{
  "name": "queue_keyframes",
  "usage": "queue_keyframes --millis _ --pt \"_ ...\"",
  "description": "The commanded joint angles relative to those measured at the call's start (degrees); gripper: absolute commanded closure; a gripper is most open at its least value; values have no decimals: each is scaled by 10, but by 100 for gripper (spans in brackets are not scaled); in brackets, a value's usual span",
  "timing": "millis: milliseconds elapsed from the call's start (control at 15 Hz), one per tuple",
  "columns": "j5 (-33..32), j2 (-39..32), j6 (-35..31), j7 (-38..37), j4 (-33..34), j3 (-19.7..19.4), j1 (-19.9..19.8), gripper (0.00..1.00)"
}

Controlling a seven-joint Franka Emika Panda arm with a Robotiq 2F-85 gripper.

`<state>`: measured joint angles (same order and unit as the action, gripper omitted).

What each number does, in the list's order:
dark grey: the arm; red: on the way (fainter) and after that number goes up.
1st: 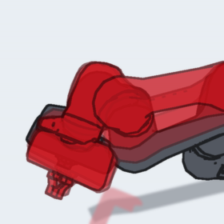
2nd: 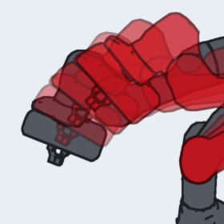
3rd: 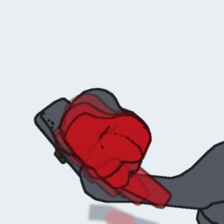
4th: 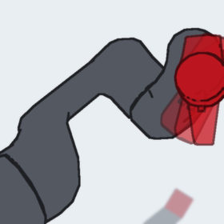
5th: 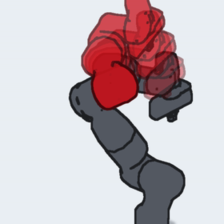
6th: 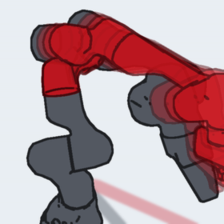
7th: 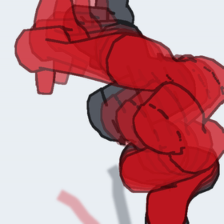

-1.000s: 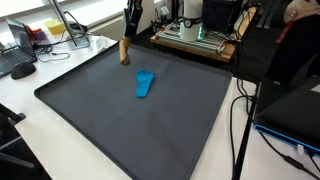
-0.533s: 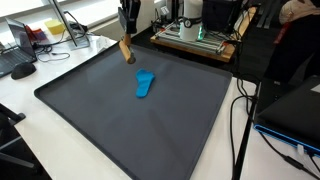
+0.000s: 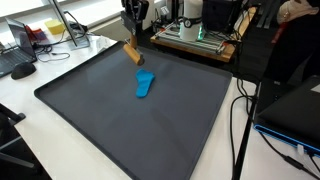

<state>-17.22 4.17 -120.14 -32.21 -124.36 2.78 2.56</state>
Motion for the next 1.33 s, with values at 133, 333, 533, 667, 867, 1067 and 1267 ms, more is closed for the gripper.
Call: queue_keyframes --millis 133,333,533,667,867,1067,1267 --pt "63 -3 -6 93 0 5 2 78" --pt "93 -16 -33 129 -8 2 0 78" --pt "107 -34 -76 143 -21 -2 -4 78" --pt "108 -51 -100 147 -29 -8 -8 78" --pt "114 -72 -129 156 -38 -17 -12 78" --pt "135 -97 -139 174 -35 -24 -17 78" --pt "162 -122 -131 193 -27 -24 -18 78"
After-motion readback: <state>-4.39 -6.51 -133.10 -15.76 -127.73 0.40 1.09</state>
